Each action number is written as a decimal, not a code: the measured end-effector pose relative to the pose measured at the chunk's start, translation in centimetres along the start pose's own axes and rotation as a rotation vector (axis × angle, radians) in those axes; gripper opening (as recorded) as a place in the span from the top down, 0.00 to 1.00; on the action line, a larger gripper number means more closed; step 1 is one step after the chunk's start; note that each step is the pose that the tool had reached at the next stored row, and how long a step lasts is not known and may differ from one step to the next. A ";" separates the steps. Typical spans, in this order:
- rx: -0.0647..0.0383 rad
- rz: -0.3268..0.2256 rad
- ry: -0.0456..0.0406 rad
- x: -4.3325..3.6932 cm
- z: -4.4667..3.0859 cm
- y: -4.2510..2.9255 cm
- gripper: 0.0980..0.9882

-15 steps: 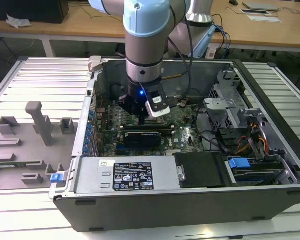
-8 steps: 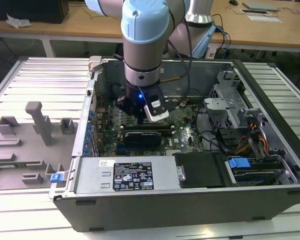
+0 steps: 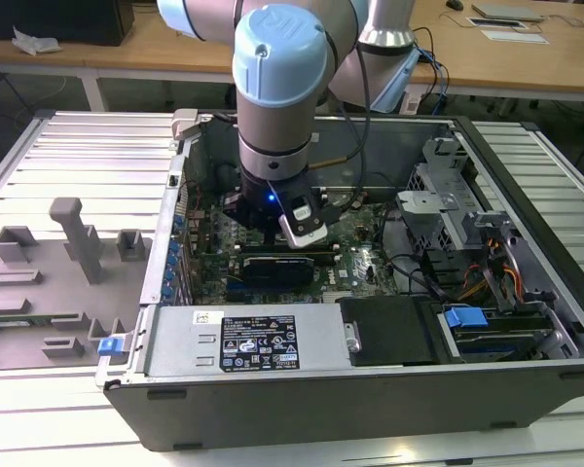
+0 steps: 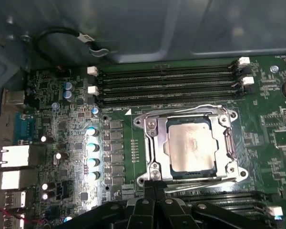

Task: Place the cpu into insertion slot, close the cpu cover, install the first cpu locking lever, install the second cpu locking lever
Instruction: 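Install the second cpu locking lever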

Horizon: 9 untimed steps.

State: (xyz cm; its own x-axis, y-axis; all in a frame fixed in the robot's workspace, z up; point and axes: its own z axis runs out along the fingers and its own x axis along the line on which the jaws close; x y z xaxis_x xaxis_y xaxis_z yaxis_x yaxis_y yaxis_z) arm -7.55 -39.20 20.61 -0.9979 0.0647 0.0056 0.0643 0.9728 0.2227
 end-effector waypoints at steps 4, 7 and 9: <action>-0.005 -0.007 0.0020 0.16 0.22 -0.06 0.99; -0.006 -0.010 0.0028 0.27 0.34 0.03 0.99; -0.006 -0.012 0.0032 0.42 0.44 0.16 0.99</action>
State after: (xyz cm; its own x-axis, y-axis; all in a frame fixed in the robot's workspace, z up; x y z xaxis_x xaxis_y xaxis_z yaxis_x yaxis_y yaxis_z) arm -7.96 -38.91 20.22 -0.9986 0.0520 0.0059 0.0519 0.9722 0.2283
